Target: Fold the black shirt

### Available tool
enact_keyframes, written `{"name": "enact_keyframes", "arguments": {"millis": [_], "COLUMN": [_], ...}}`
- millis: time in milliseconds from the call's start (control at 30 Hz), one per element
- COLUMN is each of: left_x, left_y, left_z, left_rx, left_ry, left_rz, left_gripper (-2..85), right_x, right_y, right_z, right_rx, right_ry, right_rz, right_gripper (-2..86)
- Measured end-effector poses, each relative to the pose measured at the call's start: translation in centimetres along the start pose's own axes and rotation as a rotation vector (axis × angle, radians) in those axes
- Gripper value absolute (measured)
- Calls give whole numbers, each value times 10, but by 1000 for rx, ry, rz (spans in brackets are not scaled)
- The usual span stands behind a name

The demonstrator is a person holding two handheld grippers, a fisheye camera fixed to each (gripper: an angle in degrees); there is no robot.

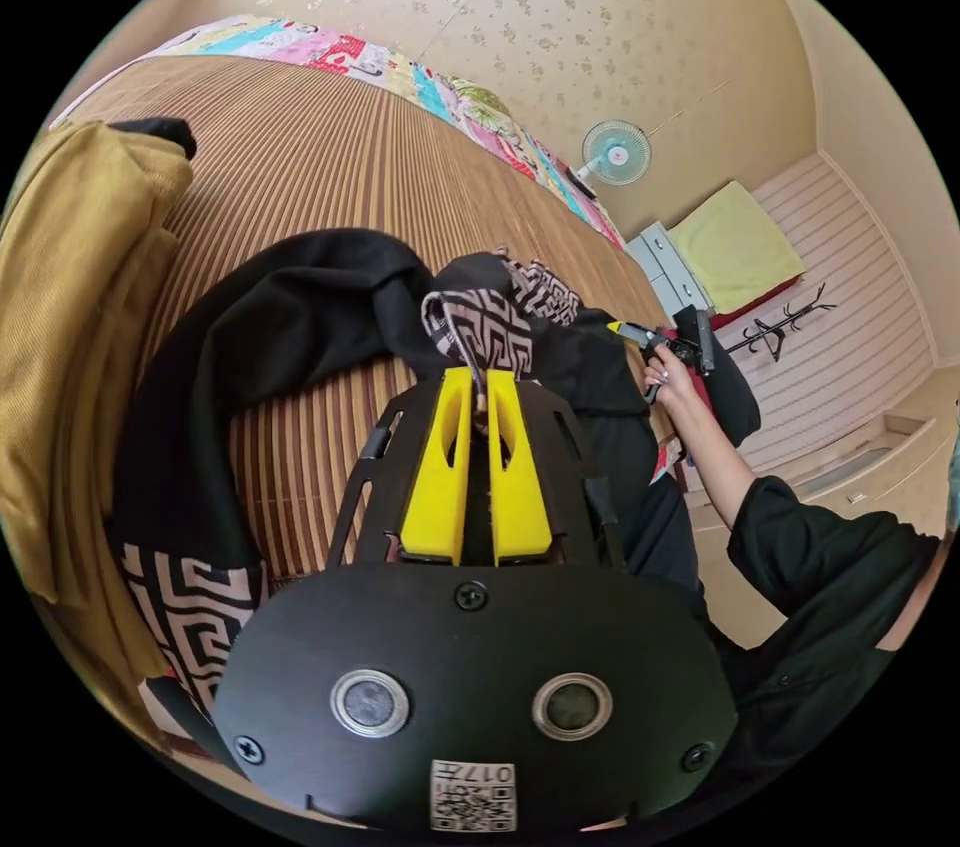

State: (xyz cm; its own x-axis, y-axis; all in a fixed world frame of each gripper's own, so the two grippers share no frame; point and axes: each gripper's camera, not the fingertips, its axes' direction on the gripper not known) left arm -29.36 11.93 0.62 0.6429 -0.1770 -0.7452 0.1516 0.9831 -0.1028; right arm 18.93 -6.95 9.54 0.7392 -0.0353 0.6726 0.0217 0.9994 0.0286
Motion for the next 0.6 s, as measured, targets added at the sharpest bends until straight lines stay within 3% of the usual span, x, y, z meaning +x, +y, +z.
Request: {"name": "enact_keyframes", "arguments": {"millis": [333, 467, 600], "left_x": [5, 16, 35], "left_y": [2, -8, -36], "left_z": [-16, -40, -38], "left_rx": [6, 84, 101], "left_ry": [6, 3, 27], "left_rz": [-27, -2, 60], "left_gripper": [82, 105, 101], "right_x": [13, 21, -6], "right_y": [-2, 34, 97], "right_z": [-14, -52, -90], "right_rx": [-21, 55, 104], "right_ry": [-33, -75, -153], "right_rz": [-17, 36, -50], "right_gripper": [44, 105, 85]}}
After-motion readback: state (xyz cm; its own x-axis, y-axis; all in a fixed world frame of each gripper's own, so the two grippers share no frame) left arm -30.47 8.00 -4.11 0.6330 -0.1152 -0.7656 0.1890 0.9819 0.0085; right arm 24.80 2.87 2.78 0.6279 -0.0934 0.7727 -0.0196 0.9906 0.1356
